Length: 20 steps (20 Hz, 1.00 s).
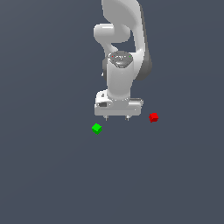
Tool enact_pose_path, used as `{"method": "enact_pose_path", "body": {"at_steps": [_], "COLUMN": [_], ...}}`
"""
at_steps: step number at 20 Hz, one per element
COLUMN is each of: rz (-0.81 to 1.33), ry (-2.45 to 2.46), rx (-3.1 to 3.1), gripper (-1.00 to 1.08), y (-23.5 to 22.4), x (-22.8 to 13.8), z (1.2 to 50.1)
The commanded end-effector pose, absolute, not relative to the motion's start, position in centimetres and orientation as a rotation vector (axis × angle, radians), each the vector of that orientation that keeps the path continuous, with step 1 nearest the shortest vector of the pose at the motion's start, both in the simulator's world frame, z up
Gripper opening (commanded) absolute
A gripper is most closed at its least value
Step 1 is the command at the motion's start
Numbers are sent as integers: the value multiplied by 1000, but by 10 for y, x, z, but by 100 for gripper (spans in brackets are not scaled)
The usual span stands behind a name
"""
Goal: Stack the red cube on top of the green cube.
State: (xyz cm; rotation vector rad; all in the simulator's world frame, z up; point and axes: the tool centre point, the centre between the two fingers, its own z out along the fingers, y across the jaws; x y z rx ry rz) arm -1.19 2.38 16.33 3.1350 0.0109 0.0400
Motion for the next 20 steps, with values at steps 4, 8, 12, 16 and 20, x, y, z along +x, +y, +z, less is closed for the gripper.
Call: {"method": "enact_pose_path", "body": {"at_steps": [4,8,12,16,20], "rz": [31,23,15,8,3], "ry": [43,71,98,120,136], "rx": [3136,3138,3138,3139,3139], "gripper": [100,100,100,100,100], "y": [75,124,172,212,240], "x": [-34,-56,-78,-96,-109], "z": [143,125,106,90,79]}}
